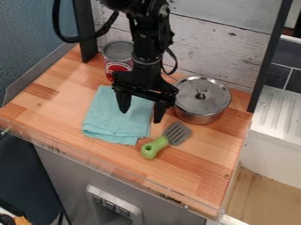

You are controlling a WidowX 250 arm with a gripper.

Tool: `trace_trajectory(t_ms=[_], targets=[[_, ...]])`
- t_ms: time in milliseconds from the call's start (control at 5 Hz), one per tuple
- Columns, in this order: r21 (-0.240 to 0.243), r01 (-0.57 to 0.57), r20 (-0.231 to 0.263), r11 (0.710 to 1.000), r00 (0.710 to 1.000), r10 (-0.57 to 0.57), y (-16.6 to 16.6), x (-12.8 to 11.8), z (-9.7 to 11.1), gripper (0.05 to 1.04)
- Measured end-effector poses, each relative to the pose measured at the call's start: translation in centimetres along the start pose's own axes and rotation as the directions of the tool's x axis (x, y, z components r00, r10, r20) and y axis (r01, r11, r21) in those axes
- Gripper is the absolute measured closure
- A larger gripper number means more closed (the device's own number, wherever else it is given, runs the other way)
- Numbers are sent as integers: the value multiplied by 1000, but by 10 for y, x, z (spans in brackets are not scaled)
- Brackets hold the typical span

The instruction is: Move the blue towel to the bottom left edge of the table

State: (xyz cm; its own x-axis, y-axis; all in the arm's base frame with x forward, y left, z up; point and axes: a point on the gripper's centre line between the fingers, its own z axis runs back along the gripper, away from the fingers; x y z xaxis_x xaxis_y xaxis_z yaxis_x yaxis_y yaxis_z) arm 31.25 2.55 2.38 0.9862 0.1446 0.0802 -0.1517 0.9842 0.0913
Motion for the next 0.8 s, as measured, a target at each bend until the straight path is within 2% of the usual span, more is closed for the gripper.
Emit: trace_trajectory(t_ms=[400,800], targets=[[-57,-51,8,997,999,51,23,3,-23,82],[-86,-12,6,996,1000,12,42,2,-29,82]])
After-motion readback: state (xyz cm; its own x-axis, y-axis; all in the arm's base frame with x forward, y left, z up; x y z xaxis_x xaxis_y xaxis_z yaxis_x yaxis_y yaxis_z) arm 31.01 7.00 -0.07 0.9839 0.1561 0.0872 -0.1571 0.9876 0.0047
